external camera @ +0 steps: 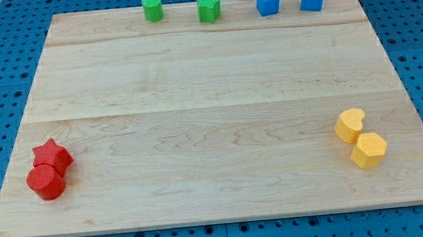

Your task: Place the yellow hexagon left to the yellow heart

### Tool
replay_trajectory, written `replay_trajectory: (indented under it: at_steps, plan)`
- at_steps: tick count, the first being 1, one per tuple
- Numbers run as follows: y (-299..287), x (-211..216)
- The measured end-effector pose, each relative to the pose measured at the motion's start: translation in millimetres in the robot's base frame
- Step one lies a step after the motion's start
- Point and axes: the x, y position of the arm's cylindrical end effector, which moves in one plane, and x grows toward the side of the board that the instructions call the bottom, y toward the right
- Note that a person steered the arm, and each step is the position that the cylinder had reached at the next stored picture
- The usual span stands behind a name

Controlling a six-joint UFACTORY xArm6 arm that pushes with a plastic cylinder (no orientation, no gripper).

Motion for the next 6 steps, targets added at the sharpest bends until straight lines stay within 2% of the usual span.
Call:
replay_trajectory:
  at_steps: [1,2,3,4,5,6]
  plan:
    - [-41.0,54.0]
    - [-123.4,65.4]
    - [-193.2,45.9]
    - [-228.2,18.1]
    - [-223.3,21.9]
    - [-223.3,65.9]
